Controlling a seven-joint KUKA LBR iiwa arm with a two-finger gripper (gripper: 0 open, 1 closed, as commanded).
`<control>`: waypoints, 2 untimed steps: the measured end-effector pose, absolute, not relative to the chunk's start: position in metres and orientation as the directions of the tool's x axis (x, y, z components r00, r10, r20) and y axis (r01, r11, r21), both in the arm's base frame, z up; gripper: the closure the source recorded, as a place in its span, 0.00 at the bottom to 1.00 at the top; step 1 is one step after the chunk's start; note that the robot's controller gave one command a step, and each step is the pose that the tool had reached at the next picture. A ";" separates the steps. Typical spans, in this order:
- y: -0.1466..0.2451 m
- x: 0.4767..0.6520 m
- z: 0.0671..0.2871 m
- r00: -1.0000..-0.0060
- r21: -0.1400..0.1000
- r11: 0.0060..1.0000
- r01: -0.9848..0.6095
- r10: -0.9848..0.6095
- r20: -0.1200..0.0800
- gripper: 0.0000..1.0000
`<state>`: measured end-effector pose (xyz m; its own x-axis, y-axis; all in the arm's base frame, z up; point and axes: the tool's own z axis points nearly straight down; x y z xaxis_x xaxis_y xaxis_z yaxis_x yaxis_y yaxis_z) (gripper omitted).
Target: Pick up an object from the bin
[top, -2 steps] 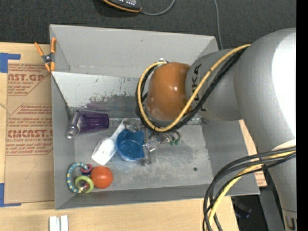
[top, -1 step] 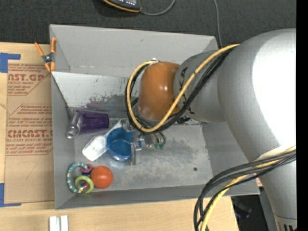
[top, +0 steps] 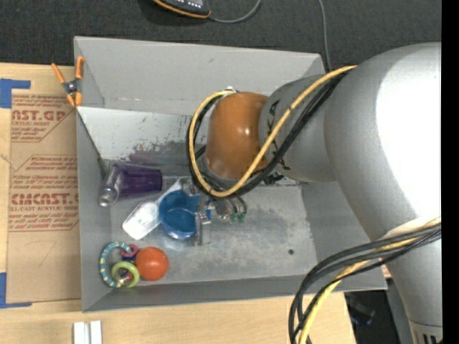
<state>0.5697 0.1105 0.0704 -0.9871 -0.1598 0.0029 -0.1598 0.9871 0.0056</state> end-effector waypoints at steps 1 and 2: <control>0.110 0.569 0.072 -0.987 0.005 0.987 -0.160 -0.160 0.004 1.00; 0.110 0.569 0.079 -0.987 0.005 0.987 -0.161 -0.161 0.005 1.00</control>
Offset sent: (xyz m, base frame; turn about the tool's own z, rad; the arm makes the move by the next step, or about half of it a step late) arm -0.0001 0.0001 0.0247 -0.0002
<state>0.5688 0.1104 0.0794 -0.9870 -0.1606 0.0052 -0.1606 0.9870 0.0054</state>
